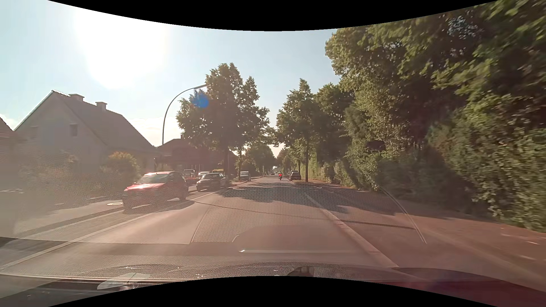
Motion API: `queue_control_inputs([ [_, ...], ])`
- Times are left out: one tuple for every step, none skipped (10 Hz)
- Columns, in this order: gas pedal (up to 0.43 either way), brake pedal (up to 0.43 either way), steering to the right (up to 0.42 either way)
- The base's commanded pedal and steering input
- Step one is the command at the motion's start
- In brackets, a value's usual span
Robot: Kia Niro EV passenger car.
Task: Follow the waypoints while adhering to traffic rules and regulations
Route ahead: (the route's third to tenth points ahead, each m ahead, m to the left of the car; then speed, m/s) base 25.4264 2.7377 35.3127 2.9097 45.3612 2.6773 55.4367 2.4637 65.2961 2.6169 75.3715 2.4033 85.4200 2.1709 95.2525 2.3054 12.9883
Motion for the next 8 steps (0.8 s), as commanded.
queue_control_inputs([
  [0.157, 0.000, 0.000],
  [0.157, 0.000, 0.000],
  [0.157, 0.000, 0.000],
  [0.157, 0.000, 0.000],
  [0.157, 0.000, 0.000],
  [0.157, 0.000, -0.001],
  [0.157, 0.000, -0.001],
  [0.157, 0.000, -0.001],
])
